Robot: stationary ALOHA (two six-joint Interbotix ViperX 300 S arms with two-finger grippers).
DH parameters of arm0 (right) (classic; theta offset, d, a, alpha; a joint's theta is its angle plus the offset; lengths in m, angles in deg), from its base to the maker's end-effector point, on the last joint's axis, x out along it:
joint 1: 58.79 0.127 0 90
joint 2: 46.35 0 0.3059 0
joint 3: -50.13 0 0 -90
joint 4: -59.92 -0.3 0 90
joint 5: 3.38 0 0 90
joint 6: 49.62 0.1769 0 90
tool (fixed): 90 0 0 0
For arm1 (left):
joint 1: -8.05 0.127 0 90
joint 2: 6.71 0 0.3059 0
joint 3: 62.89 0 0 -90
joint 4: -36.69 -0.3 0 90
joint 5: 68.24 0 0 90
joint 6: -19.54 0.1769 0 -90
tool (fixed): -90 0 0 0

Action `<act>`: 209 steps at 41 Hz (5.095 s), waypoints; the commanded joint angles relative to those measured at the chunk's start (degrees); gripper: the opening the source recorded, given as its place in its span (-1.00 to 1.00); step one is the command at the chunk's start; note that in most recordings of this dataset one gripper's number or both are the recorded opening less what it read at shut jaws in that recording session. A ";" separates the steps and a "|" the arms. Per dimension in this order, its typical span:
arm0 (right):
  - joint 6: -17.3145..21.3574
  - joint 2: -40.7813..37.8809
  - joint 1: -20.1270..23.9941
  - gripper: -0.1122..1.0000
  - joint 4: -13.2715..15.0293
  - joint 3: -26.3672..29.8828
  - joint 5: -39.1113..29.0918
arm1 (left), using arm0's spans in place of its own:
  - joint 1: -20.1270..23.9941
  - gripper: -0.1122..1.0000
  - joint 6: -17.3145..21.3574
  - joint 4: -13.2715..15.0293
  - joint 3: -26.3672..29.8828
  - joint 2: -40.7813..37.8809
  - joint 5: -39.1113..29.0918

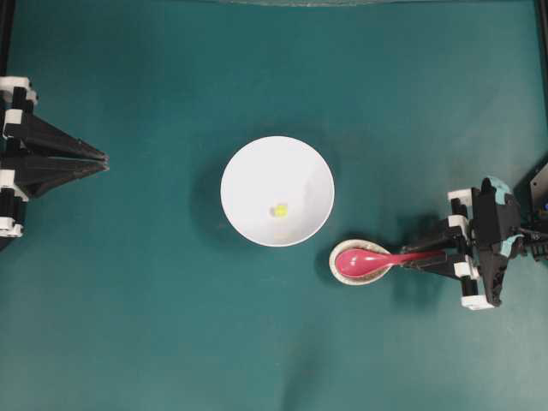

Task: Scoop the yellow hexagonal prism block from the bowl with a spoon using the right arm.
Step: 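Lift the pink spoon and carry it over the white bowl, then lower the spoon into the bowl toward the yellow block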

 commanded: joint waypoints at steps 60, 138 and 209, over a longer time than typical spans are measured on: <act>-13.54 28.48 -24.87 -0.37 0.09 21.09 -50.63 | 0.09 -0.55 0.18 -0.18 1.85 0.44 -0.09; 0.53 0.70 -35.68 -0.37 13.62 58.36 -105.03 | 0.09 -0.55 0.44 -0.18 2.02 1.49 -1.76; 0.35 -9.58 -34.10 -0.37 10.11 68.82 -117.86 | 0.09 -0.55 1.23 -0.62 2.02 1.41 -1.32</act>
